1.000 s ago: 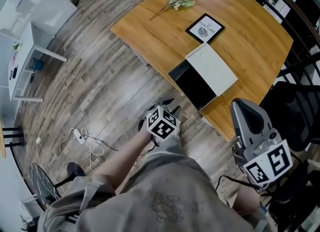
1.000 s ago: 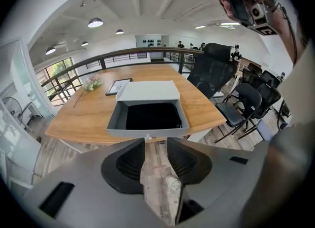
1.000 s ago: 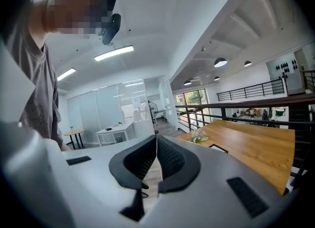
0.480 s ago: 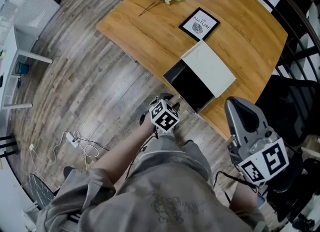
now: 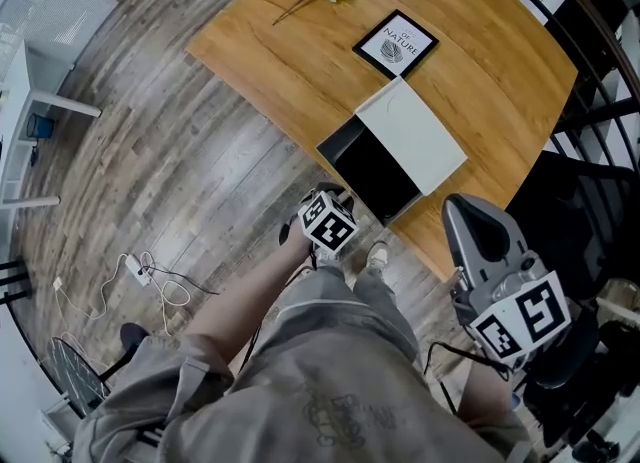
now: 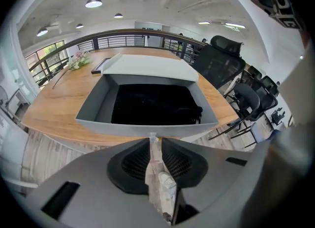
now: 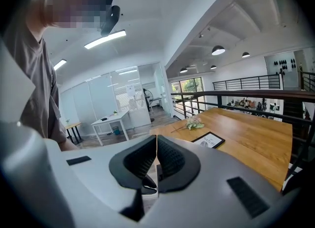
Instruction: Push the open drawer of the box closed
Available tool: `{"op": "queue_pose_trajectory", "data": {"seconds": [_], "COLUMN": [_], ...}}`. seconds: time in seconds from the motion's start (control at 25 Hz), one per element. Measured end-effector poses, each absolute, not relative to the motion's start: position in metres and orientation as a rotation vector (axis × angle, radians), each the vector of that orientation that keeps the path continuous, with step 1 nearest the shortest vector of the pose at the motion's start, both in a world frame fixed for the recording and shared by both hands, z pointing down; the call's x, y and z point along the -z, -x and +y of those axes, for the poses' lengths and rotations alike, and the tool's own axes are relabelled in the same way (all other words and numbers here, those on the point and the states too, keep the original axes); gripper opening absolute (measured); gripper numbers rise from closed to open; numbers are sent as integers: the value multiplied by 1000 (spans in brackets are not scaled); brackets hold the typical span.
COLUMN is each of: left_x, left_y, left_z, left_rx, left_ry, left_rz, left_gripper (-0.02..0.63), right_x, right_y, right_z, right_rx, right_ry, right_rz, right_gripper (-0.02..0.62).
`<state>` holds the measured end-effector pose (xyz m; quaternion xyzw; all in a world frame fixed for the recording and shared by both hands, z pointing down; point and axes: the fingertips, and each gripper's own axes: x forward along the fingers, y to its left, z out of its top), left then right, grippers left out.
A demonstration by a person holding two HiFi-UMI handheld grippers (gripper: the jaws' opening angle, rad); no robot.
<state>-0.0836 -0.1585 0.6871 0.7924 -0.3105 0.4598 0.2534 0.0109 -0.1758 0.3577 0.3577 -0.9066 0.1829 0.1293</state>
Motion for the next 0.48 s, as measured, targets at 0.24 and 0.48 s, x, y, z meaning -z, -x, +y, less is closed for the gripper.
{"op": "queue_pose_trajectory", "data": {"seconds": [0.24,0.48], "left_x": [-690,-681], "left_y": [87,86], "left_z": [-166,-169], "left_rx": [-1226,-1178], "left_ry": [-2111,-2121], "left_rz": [-850,-855], "left_gripper": [55,50], "right_x": [-369,-374], "right_y": [-18,-34], "right_z": [-185,-187], "right_rx": [-550,-569], "right_ry": [-1005,-1025], "right_rz": [-2642,-2630], "right_gripper": [34,34]}}
